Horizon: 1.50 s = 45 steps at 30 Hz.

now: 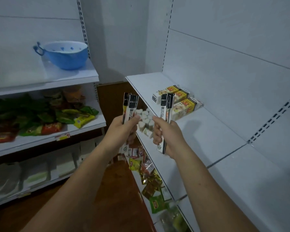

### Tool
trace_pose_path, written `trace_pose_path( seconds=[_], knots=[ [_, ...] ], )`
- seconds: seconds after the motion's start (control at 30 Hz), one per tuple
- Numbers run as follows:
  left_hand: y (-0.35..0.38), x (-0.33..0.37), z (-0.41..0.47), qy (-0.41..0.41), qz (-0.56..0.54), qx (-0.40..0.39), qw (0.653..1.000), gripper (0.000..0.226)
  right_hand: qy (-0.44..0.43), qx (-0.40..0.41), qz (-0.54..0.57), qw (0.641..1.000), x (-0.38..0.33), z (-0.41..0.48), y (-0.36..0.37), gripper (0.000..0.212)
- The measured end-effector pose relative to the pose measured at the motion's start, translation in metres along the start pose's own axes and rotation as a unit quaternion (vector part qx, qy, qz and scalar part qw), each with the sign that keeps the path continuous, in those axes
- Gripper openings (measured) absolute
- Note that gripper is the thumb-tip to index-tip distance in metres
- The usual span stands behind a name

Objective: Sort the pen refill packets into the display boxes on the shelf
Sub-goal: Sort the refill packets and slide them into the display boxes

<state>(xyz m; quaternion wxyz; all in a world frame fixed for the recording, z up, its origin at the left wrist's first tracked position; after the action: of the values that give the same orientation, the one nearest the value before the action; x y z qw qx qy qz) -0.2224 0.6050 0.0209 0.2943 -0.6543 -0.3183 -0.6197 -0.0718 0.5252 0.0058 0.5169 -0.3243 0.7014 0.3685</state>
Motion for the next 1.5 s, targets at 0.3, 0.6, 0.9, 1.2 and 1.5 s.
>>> trace_pose_path(
  seconds=[0.3,0.6,0.9,1.2,1.5],
  knots=[
    [-0.048,0.021,0.079,0.01,-0.01,-0.05,0.999,0.038,-0.01,0.03,0.0,1.0,-0.012,0.071,0.049,0.037],
    [-0.044,0.029,0.191,0.009,0.017,-0.078,0.997,0.035,-0.021,0.055,0.029,0.998,-0.034,0.17,0.041,0.032],
    [-0.019,0.05,0.296,-0.006,0.004,-0.09,0.996,0.031,-0.011,0.069,0.077,0.995,-0.074,0.258,0.019,0.036],
    [0.02,0.057,0.372,-0.013,-0.004,-0.169,0.986,0.03,-0.031,0.163,0.048,0.985,-0.093,0.288,-0.021,0.035],
    [0.062,0.048,0.414,-0.03,-0.023,-0.354,0.934,0.033,-0.055,0.335,0.085,0.937,-0.083,0.273,-0.046,0.037]
  ],
)
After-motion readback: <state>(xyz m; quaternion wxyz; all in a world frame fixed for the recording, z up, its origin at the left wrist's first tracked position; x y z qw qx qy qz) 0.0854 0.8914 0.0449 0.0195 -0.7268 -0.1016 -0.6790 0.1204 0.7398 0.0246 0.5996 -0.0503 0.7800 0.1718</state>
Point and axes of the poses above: each hand's wrist, its own z-axis towards the middle knuckle, its own y-axis out of the palm, x = y × z, the point moved 6 cm from there along z, towards the middle knuckle, and after that the axes turned 2 degrees about -y, right-handed, at the moved point
